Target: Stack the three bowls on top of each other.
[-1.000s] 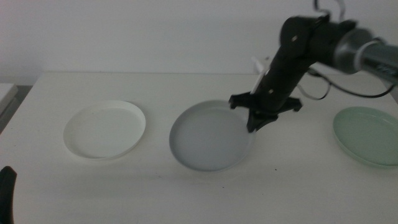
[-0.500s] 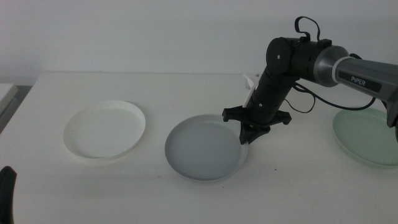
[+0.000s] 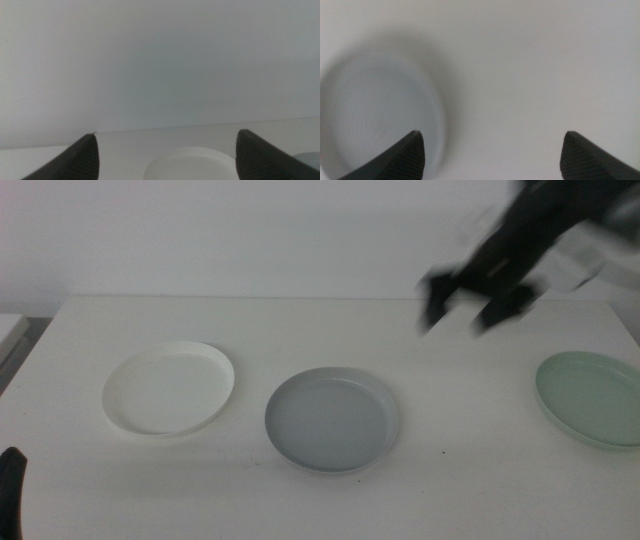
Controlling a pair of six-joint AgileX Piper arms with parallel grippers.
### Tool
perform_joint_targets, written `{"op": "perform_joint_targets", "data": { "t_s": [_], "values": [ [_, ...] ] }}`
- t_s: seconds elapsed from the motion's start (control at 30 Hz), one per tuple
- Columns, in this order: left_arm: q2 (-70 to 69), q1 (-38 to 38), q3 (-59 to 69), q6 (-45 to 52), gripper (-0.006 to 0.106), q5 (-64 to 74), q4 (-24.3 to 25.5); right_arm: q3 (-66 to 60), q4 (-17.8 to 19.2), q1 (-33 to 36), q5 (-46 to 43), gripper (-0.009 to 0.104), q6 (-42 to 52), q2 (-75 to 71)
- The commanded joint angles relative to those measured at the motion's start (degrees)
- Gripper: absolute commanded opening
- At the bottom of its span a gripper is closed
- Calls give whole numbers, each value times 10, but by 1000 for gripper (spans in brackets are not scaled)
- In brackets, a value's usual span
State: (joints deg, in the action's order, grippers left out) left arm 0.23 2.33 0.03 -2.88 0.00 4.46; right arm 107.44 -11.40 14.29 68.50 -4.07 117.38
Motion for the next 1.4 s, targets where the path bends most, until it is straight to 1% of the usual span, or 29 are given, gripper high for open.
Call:
{"op": "perform_joint_targets", "data": {
  "t_s": [0.0,0.13,0.23,0.33,0.43,0.7,0.77,0.9,1.0,1.1,1.27,1.37],
  "values": [
    [-2,-1,0,0,94,-8,1,28,23,-64,15,85,11,-52],
    [-2,-1,0,0,94,-8,1,57,25,-193,15,85,28,-95],
    [-2,-1,0,0,94,-8,1,64,22,-276,15,85,41,-98],
    [-2,-1,0,0,94,-8,1,61,22,-337,15,85,41,-97],
    [-2,-1,0,0,94,-8,1,61,22,-372,15,85,41,-97],
    [-2,-1,0,0,94,-8,1,46,22,-382,15,85,50,-97],
    [-2,-1,0,0,94,-8,1,25,26,-382,15,85,57,-97],
    [-2,-1,0,0,94,-8,1,-41,48,-382,15,85,61,-97],
    [-2,-1,0,0,94,-8,1,-91,47,-382,-14,84,72,-90],
    [-2,-1,0,0,94,-8,1,-113,53,-381,-23,84,76,-60],
    [-2,-1,0,0,94,-8,1,-113,55,-377,-24,83,110,-7],
    [-2,-1,0,0,94,-8,1,-113,74,-366,-36,79,110,24]
  ]
}}
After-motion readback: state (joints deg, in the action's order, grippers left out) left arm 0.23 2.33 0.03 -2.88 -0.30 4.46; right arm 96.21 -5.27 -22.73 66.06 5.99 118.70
